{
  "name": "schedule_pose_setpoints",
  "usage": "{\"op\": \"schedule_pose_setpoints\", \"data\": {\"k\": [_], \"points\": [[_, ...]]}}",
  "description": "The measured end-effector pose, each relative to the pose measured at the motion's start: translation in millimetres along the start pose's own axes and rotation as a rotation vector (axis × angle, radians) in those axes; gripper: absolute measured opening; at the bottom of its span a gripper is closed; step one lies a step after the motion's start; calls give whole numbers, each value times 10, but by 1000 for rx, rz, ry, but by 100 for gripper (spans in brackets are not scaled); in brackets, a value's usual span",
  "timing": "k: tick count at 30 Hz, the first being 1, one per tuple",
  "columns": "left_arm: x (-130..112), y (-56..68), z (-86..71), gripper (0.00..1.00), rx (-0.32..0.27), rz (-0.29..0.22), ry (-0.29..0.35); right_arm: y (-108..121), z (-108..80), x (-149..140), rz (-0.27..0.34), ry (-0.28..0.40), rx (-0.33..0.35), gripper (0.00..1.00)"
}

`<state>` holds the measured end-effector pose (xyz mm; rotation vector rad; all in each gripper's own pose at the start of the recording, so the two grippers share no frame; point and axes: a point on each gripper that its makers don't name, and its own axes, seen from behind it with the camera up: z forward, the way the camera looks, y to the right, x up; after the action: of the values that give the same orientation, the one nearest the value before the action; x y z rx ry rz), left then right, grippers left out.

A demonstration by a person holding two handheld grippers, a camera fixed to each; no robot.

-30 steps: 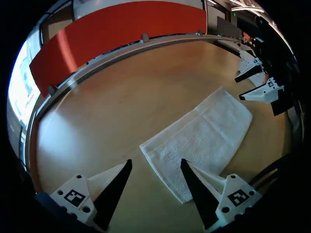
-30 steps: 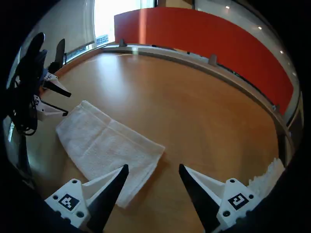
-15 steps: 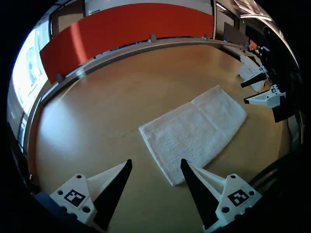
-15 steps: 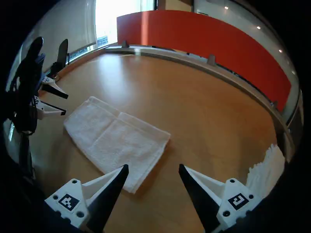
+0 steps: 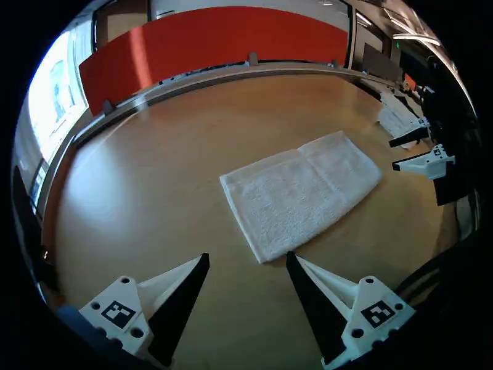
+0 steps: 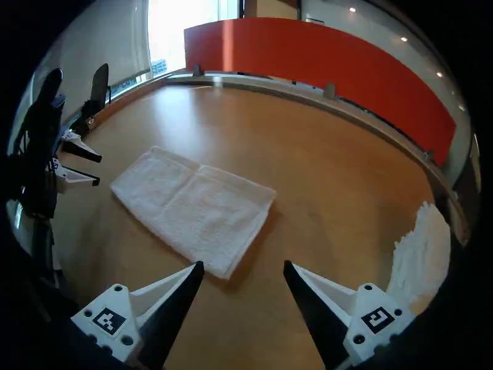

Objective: Fold towel

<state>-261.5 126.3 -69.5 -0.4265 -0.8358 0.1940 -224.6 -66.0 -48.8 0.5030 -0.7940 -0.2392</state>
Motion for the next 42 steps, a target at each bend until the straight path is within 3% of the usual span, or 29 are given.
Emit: {"op": "schedule_pose_setpoints", "data": {"k": [14, 24, 42], "points": [[-106, -29, -98, 93, 16, -26, 3, 16, -27, -65, -15, -1, 3, 100], [-231, -31, -237, 93, 44, -86, 17, -42, 58, -76, -77, -9, 41, 100], [-673, -65, -560, 93, 115, -184, 33, -135, 206, -150, -182, -61, 107, 100]]}}
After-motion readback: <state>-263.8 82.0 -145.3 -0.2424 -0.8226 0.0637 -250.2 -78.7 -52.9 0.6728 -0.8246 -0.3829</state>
